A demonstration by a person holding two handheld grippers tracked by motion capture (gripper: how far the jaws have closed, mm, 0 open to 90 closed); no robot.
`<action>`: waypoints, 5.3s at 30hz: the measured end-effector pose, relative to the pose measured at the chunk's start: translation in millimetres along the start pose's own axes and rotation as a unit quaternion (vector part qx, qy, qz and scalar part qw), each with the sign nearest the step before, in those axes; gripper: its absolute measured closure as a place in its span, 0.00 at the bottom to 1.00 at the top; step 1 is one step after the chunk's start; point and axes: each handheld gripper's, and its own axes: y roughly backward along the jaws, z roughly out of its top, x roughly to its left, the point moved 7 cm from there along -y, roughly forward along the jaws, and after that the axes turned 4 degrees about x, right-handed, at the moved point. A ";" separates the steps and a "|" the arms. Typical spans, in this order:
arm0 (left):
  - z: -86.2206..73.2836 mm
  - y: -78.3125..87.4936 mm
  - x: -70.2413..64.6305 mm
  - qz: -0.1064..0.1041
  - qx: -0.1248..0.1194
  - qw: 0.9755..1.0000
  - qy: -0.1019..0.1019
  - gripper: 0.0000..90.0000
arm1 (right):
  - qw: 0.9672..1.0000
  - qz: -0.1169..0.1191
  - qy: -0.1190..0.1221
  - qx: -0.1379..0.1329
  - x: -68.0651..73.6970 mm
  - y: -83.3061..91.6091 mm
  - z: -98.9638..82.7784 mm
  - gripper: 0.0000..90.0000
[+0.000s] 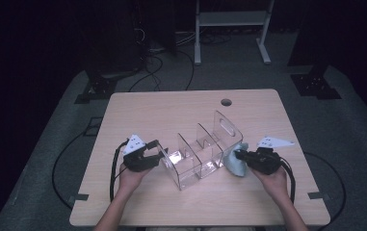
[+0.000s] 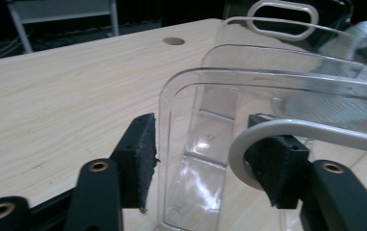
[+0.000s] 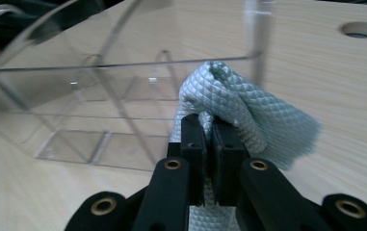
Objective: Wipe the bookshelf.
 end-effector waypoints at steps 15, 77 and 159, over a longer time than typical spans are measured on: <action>-3.7 12.8 22.6 -0.003 0.001 1.000 0.005 0.53 | 0.999 -0.024 0.021 0.010 4.2 -8.9 7.5 0.95; -2.2 13.0 31.3 0.015 0.005 1.000 0.004 0.53 | 0.999 -0.002 0.050 0.022 26.5 -28.8 25.1 0.95; -2.4 10.5 7.4 -0.017 0.001 0.999 -0.028 0.53 | 1.000 -0.028 0.006 -0.006 9.4 -2.5 -0.9 0.94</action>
